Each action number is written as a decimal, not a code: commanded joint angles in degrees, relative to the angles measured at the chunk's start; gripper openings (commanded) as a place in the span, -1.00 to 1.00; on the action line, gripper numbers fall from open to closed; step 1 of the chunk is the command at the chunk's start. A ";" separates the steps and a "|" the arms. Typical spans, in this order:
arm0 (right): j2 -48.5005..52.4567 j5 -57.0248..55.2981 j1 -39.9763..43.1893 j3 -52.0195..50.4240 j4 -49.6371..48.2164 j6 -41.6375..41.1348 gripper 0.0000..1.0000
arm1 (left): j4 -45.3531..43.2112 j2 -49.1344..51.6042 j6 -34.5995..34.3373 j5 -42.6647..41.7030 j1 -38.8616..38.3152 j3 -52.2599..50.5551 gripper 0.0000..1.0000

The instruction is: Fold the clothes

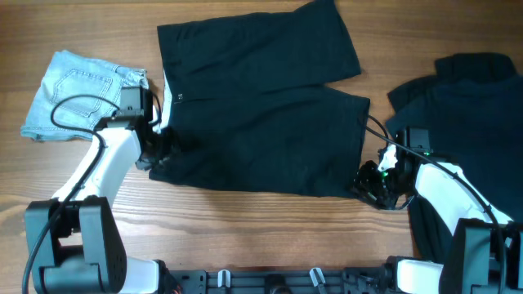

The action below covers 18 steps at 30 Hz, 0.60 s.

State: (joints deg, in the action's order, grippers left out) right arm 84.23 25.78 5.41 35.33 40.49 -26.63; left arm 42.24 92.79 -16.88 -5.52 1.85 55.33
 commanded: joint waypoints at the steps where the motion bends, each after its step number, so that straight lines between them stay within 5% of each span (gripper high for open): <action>1: 0.76 0.90 -0.31 -0.44 -1.64 -0.22 -0.17 | 2.38 0.09 -0.09 -1.11 -0.07 4.31 0.22; 4: 0.76 2.40 -0.31 -0.50 -2.47 2.69 -0.35 | 4.46 0.09 -0.07 -1.09 -0.07 5.97 0.22; 6: 1.05 -2.03 -0.31 -0.59 -3.26 2.45 -0.07 | 6.14 0.09 0.13 -1.09 -0.07 7.26 0.23; 8: 1.84 -3.02 -0.31 -0.59 -4.83 2.67 -0.07 | 6.69 0.04 0.13 -1.09 -0.07 7.96 0.23; 10: 3.65 -1.38 -0.33 -1.46 -6.88 3.23 -0.20 | 6.78 -0.24 0.13 -1.09 -0.07 8.35 0.23; 13: 5.49 -0.02 -0.31 -1.57 -6.86 4.17 -0.67 | 7.74 -0.83 0.15 -1.03 -0.07 8.35 0.23; 16: 5.01 0.00 -0.31 1.25 -2.36 4.11 -0.77 | 8.90 -0.87 0.15 0.44 -0.07 8.35 0.23; 18: 4.90 -0.11 -0.31 4.17 0.55 4.22 -0.63 | 9.03 -0.87 0.13 0.63 -0.07 8.35 0.24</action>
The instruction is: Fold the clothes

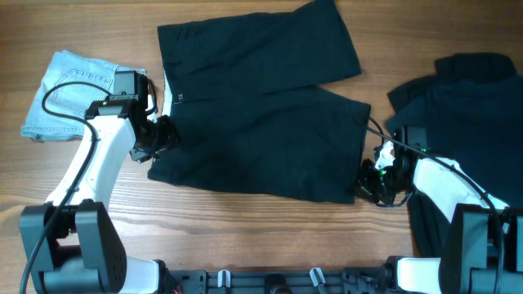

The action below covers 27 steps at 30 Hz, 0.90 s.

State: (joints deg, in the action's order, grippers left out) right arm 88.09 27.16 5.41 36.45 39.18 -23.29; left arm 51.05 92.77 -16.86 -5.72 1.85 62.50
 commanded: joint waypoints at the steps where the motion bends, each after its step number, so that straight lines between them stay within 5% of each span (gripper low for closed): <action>1: 1.03 -1.92 -0.31 4.13 2.67 0.76 -0.17 | 0.22 -0.85 0.11 0.83 -0.07 1.18 0.24; 3: 1.03 -1.75 -0.20 5.03 5.29 -0.28 0.03 | 0.39 -0.85 0.11 0.81 -0.07 1.18 0.24; 10: 1.05 0.96 -1.70 4.96 16.28 0.59 0.22 | -0.20 -0.85 0.11 0.83 -0.07 1.18 0.29; 14: 1.05 -0.09 -2.36 1.75 8.76 -4.35 -0.22 | -0.24 -0.85 0.13 0.83 -0.07 1.18 0.29; 22: 1.05 -3.41 -2.34 -0.39 1.90 -3.21 -0.29 | -0.59 -0.85 0.11 0.83 -0.07 1.18 0.30; 27: 1.05 -4.72 -2.34 -0.35 1.36 -2.36 -0.80 | 0.68 -0.85 0.11 0.83 -0.07 1.18 0.31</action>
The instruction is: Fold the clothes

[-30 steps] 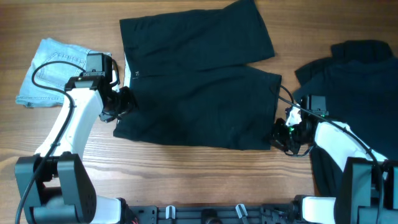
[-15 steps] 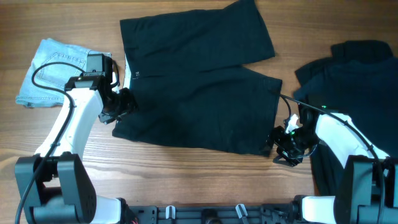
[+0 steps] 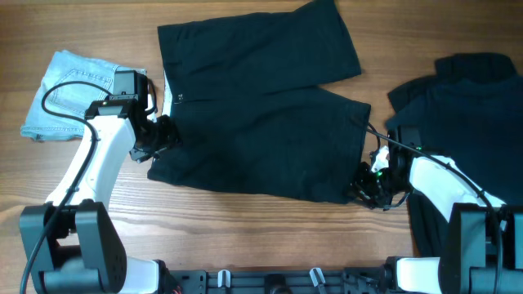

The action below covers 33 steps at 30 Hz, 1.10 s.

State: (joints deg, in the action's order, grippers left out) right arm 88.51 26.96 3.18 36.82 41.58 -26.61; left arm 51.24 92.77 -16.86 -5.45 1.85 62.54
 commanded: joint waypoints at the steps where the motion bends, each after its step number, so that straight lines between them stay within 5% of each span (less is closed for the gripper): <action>1: 0.63 -4.83 -0.11 -0.39 -1.07 1.05 -0.87 | 0.74 -0.85 0.11 0.57 -0.07 1.14 0.31; 12: -5.40 -5.09 -0.13 13.44 13.00 5.66 -0.91 | 16.48 -0.85 -4.87 2.58 8.15 0.63 0.31; 17: -5.64 -5.09 -0.13 13.44 12.35 5.62 -0.91 | 4.57 -0.83 -4.61 -7.04 13.11 -7.06 0.21; 24: -5.64 -5.11 -0.11 13.44 11.37 5.55 -0.91 | -3.17 -0.83 -4.66 -7.19 12.96 -12.76 -0.10; 29: -5.64 -5.11 -0.13 13.44 11.13 5.55 -0.91 | -10.73 -0.83 -5.99 -11.23 12.96 -17.66 -0.13; 32: -5.64 -5.11 -0.11 13.44 10.88 5.44 -0.91 | -13.42 -0.83 -6.10 -11.28 12.94 -18.34 -0.43; 33: -5.64 -5.11 -0.11 13.44 10.73 5.44 -0.91 | -13.35 -0.83 -6.10 -11.30 12.94 -18.34 -0.75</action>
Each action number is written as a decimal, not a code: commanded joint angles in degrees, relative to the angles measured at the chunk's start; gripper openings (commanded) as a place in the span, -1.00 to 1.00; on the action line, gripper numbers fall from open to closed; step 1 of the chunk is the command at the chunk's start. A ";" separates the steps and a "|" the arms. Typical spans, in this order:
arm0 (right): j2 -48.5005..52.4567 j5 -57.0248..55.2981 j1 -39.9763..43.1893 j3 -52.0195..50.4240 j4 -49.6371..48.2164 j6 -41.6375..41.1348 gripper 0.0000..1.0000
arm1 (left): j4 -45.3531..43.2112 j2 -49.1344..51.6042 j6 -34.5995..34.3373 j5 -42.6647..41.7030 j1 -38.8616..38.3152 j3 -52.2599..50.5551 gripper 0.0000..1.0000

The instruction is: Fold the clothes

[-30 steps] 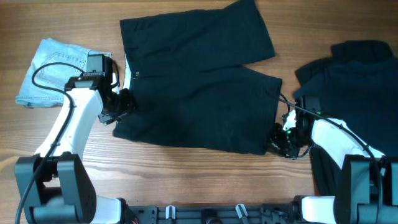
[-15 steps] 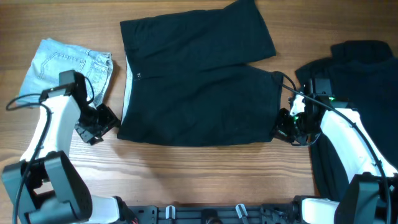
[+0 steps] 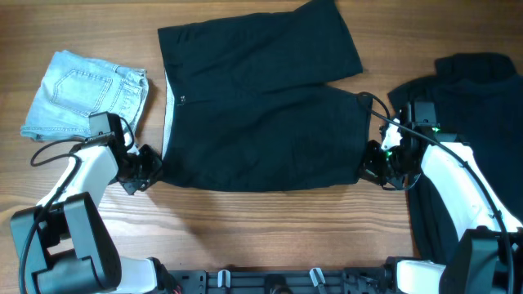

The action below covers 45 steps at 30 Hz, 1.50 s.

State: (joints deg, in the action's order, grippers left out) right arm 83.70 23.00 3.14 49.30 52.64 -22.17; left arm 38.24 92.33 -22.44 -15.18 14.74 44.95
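Note:
Black shorts point(image 3: 261, 106) lie spread flat across the middle of the table, waistband to the left with its white lining showing, legs to the right. My left gripper point(image 3: 145, 167) sits low at the near left corner of the waistband, touching the fabric edge. My right gripper point(image 3: 373, 166) is at the hem corner of the near leg. Both sets of fingers are dark against the black cloth, so their opening does not show.
A folded light-blue denim piece point(image 3: 82, 94) lies at the far left. A heap of dark clothing point(image 3: 474, 98) fills the right side, partly under my right arm. Bare wooden table point(image 3: 261, 237) runs along the front edge.
My left gripper has moved from the waistband's left edge down and left to its near corner. My right gripper is farther from me at the hem. The shorts' near edge now lies straight.
Both grippers were at the shorts' near corners, with the near edge slanting toward the right. Then the left gripper was higher on the waistband, the right staying by the hem. Now both are level at the two near corners and the near edge runs straight.

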 commanded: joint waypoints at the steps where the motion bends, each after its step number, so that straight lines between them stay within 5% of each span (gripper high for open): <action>1: -0.83 -1.16 -0.07 0.96 -0.35 0.98 -0.91 | -0.07 -0.39 -0.50 -1.55 0.04 -0.74 -0.91; 5: -0.87 -1.16 -0.07 1.29 -0.66 0.61 -0.91 | 4.55 -0.52 -0.24 -1.42 0.44 -0.02 -0.92; 9: -3.21 -2.67 -0.07 6.67 5.22 -0.17 -0.91 | 19.50 -3.74 1.77 -0.76 3.58 8.09 -0.92; 13: -6.16 -9.33 -0.07 18.71 16.61 -0.26 -0.91 | 35.19 -15.61 -0.55 -0.61 5.31 18.23 -0.92; 22: -7.85 -12.11 -0.07 41.40 27.78 2.01 -0.91 | 50.18 -35.87 -4.04 7.50 5.31 28.04 -0.92; 32: -4.15 -11.89 -0.09 45.48 21.35 2.64 -0.91 | 50.10 -34.51 -5.05 9.31 5.29 28.94 -0.92; 45: 13.86 -0.44 -0.09 44.81 5.92 4.04 -0.91 | 36.46 -16.50 -5.07 12.55 2.25 28.09 -0.92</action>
State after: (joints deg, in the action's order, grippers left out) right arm 94.39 25.02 1.65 93.27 61.32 -18.24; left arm 77.47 71.83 -27.35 -11.99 18.63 73.10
